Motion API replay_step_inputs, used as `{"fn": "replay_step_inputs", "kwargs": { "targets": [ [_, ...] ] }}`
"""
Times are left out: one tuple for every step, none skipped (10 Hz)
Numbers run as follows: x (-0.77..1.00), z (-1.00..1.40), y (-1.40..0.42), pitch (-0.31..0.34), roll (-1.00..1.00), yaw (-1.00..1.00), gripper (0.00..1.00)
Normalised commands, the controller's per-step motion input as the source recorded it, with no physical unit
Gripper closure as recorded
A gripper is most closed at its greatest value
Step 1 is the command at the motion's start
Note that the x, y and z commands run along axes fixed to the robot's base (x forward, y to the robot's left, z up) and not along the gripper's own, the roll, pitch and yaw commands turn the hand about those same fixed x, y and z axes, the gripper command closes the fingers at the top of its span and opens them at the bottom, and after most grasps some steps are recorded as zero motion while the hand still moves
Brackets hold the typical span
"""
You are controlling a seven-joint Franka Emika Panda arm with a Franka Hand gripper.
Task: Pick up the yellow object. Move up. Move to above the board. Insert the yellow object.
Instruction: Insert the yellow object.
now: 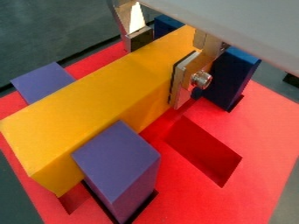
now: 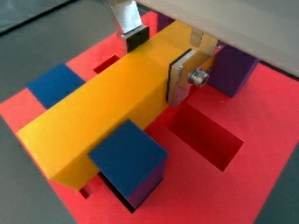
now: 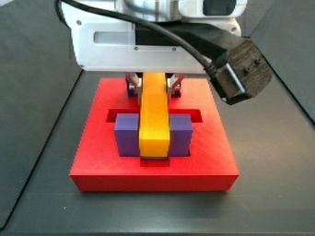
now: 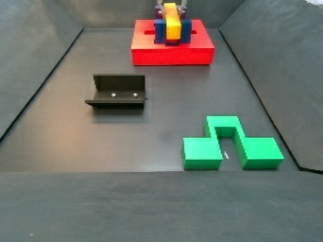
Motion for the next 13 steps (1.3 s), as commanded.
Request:
{"fn": "replay_step_inputs", "kwargs": {
  "targets": [
    [0.00, -0.19, 0.00, 0.000, 0.00, 0.00, 1.00],
    [0.00, -0.23, 0.00, 0.000, 0.00, 0.00, 1.00],
    [0.00, -0.25, 0.00, 0.000, 0.00, 0.00, 1.00],
    [0.00, -0.24, 0.00, -0.010, 0.00, 0.00, 1.00],
    [0.00, -0.23, 0.00, -0.006, 0.00, 0.00, 1.00],
    [0.00, -0.19, -0.03, 0.000, 0.00, 0.00, 1.00],
    [0.01, -0.17, -0.05, 0.000, 0.03, 0.00, 1.00],
    [0.05, -0.15, -0.05, 0.000, 0.03, 0.00, 1.00],
    [0.07, -0.13, -0.03, 0.000, 0.02, 0.01, 1.00],
    [0.13, -0.08, -0.03, 0.000, 0.00, 0.02, 1.00],
    [0.21, -0.05, -0.05, 0.000, 0.00, 0.00, 1.00],
    [0.21, -0.07, -0.02, 0.000, 0.00, 0.00, 1.00],
    [0.17, -0.09, 0.00, 0.000, 0.00, 0.00, 1.00]
  ]
}}
